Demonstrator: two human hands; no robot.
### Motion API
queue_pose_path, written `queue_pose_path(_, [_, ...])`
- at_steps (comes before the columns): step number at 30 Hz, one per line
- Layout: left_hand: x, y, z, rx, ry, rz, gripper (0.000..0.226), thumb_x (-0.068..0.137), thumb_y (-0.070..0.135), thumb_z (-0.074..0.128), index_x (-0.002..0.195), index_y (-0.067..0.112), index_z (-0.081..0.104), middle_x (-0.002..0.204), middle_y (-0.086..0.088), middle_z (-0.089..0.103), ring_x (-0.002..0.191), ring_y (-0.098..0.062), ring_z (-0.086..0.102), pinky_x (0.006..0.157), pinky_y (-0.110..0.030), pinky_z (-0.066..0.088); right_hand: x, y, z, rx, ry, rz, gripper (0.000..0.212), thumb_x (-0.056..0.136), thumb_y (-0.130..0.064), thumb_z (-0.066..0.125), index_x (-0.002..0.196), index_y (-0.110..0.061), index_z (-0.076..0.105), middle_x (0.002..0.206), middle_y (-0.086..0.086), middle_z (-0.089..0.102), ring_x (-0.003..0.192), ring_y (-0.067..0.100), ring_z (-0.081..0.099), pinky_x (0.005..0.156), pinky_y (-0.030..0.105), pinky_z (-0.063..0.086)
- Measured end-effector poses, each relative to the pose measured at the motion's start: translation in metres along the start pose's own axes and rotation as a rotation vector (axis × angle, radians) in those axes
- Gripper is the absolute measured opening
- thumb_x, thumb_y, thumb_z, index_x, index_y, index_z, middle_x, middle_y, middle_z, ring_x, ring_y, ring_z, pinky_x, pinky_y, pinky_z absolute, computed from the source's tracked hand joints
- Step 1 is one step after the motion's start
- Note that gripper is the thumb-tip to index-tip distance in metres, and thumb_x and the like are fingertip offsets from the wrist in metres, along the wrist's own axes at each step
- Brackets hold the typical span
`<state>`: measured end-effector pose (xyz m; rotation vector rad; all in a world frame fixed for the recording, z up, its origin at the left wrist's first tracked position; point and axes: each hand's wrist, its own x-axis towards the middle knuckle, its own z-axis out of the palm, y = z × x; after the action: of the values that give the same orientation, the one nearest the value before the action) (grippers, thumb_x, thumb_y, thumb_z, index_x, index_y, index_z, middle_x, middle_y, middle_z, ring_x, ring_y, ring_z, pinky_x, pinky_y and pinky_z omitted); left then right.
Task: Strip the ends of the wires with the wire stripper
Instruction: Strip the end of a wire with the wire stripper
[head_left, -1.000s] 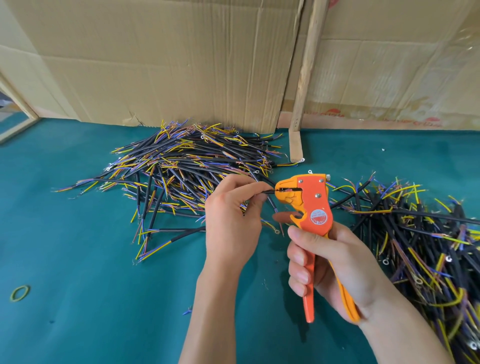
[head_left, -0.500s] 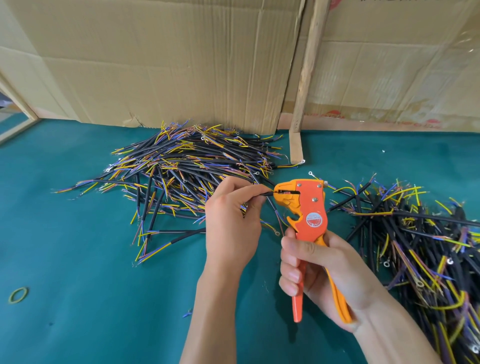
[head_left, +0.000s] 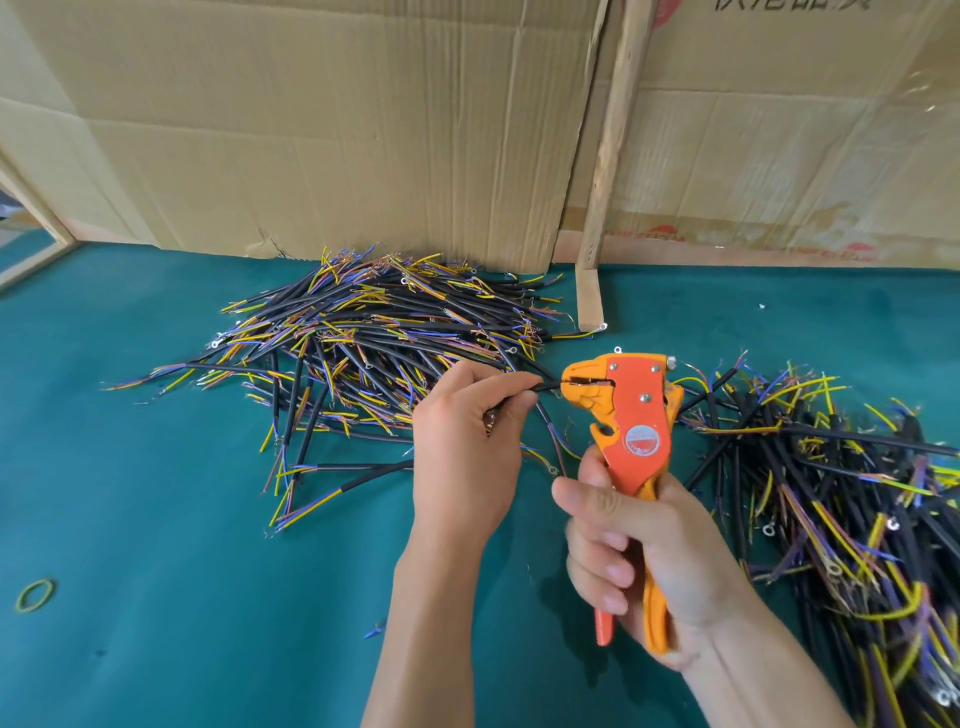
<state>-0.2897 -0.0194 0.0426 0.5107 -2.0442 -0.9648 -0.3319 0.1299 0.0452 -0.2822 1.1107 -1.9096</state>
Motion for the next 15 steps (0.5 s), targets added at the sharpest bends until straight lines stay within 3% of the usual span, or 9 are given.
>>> queue_pose_path(3, [0.001, -0.001, -0.001, -0.017, 0.015, -0.002, 0.016, 0.087, 0.004, 0.075, 0.097, 0.015, 0.081, 0.087, 0.003, 0.068, 0.081, -0.010, 0.062, 0.075, -0.018, 0.045, 0.000, -0.005, -0.007, 0.088, -0.066, -0.007, 0.031, 0.061, -0.008, 0.085, 0.079, -0.013, 0.060, 0.061, 0.007, 0.039, 0.044, 0.021, 0.042, 0.042, 0.030, 0.041])
queue_pose_path(7, [0.000, 0.000, 0.000, -0.022, 0.051, 0.005, 0.017, 0.087, 0.004, 0.075, 0.097, 0.017, 0.081, 0.086, 0.004, 0.067, 0.081, -0.011, 0.062, 0.071, -0.017, 0.045, 0.003, -0.008, -0.018, 0.168, -0.067, -0.041, 0.045, 0.054, -0.006, 0.094, 0.092, -0.008, 0.068, 0.077, 0.017, 0.057, 0.065, 0.032, 0.061, 0.062, 0.040, 0.056])
queue_pose_path(12, [0.000, 0.007, 0.002, -0.069, 0.118, 0.020, 0.015, 0.088, 0.009, 0.074, 0.097, 0.019, 0.080, 0.087, 0.006, 0.068, 0.079, -0.010, 0.063, 0.069, -0.019, 0.047, 0.009, -0.002, -0.021, 0.174, 0.029, -0.046, 0.025, 0.067, 0.004, 0.072, 0.090, -0.004, 0.074, 0.088, 0.027, 0.066, 0.073, 0.038, 0.068, 0.069, 0.045, 0.060])
queue_pose_path(15, [0.000, 0.023, 0.007, -0.243, 0.119, -0.019, 0.012, 0.088, 0.015, 0.071, 0.096, 0.019, 0.079, 0.081, 0.005, 0.066, 0.070, -0.015, 0.069, 0.064, -0.037, 0.057, 0.005, 0.000, -0.020, 0.171, 0.041, -0.038, 0.034, 0.060, 0.007, 0.074, 0.092, -0.001, 0.075, 0.090, 0.029, 0.068, 0.071, 0.039, 0.068, 0.068, 0.045, 0.061])
